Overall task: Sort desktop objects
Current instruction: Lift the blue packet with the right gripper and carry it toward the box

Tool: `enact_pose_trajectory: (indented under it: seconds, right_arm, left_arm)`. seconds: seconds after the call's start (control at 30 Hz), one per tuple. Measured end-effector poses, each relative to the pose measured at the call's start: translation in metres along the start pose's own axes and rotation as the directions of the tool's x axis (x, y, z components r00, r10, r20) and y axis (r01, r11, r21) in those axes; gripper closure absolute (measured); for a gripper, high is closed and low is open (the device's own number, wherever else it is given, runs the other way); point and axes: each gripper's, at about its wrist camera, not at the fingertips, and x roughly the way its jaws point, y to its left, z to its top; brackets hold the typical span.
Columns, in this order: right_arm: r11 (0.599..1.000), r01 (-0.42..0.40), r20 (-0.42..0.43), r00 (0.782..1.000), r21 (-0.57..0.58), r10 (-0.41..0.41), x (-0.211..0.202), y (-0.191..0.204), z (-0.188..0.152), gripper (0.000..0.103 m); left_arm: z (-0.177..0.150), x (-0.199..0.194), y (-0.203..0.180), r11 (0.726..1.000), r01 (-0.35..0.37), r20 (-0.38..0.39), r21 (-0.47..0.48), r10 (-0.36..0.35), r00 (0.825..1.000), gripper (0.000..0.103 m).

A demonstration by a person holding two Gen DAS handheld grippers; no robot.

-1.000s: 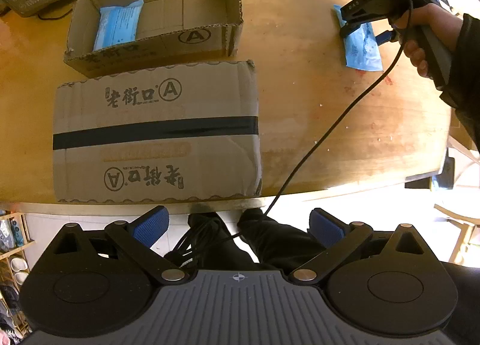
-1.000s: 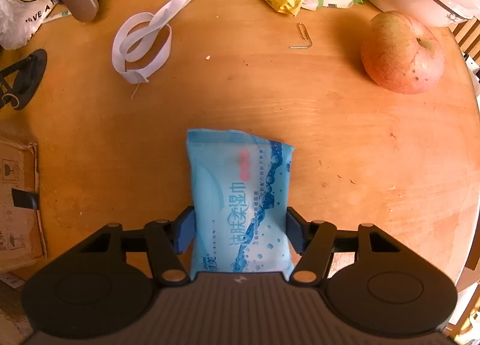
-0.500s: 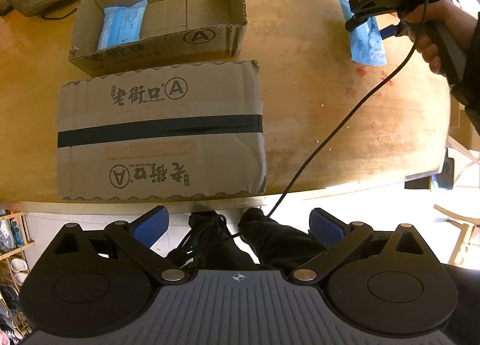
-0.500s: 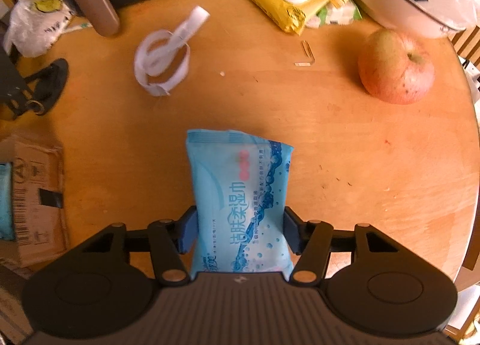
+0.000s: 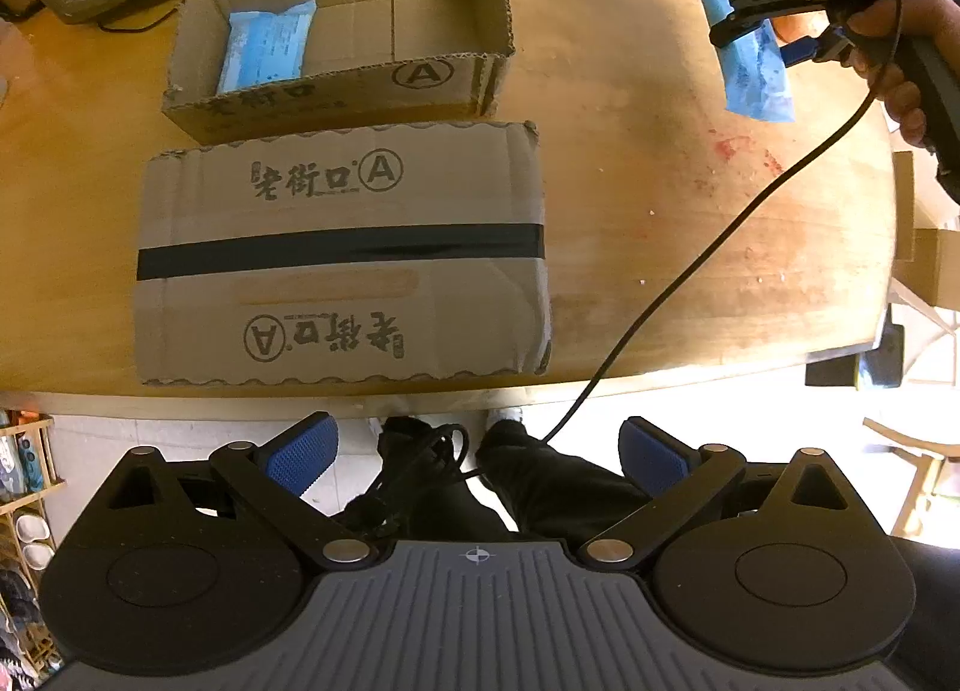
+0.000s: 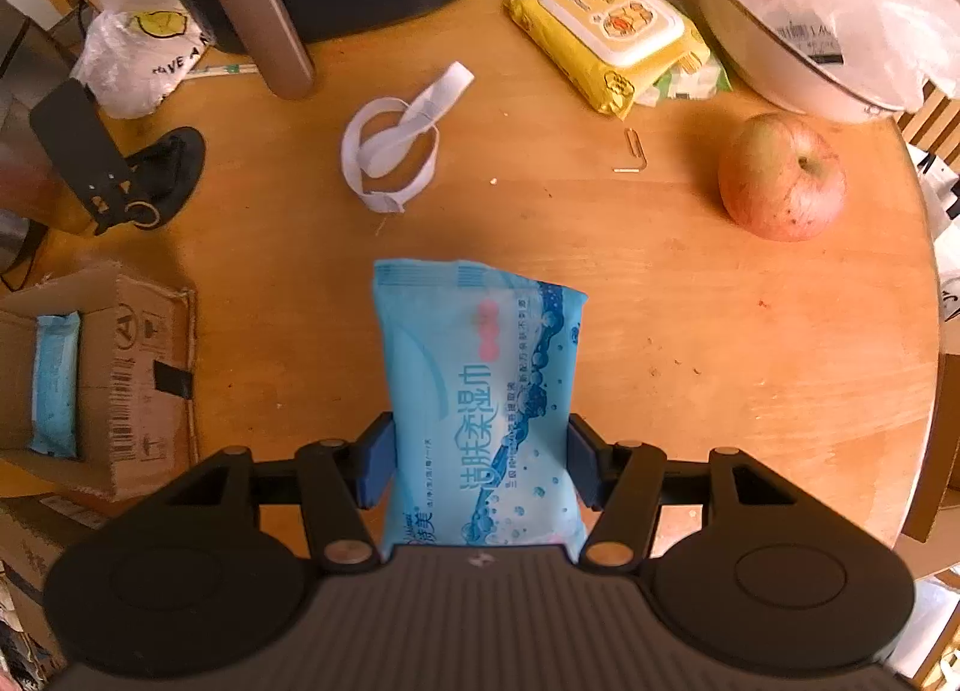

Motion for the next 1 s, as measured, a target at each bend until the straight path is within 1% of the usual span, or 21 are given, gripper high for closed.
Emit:
enact_pose_trajectory:
  seconds: [0.5,0.7,1.0]
  right_arm:
    - [0.999,0.008,0.016,1.0,-0.041,-0.008,-0.036,0.032,0.015,0.042]
    - [0.999,0.021,0.021,1.0,-0.042,-0.02,-0.04,0.042,0.023,0.042]
    - [0.999,0.008,0.018,1.0,-0.053,-0.007,-0.048,0.065,0.024,0.042]
  left_arm:
    - [-0.007,-0.009,0.018,1.0,0.015,0.021,0.003,-0.015,1.0,0.0]
    - [-0.009,-0.012,0.028,1.0,0.017,0.028,-0.003,-0.017,0.999,0.0]
    - [-0.014,-0.016,0.044,1.0,0.027,0.037,-0.015,-0.026,0.999,0.0]
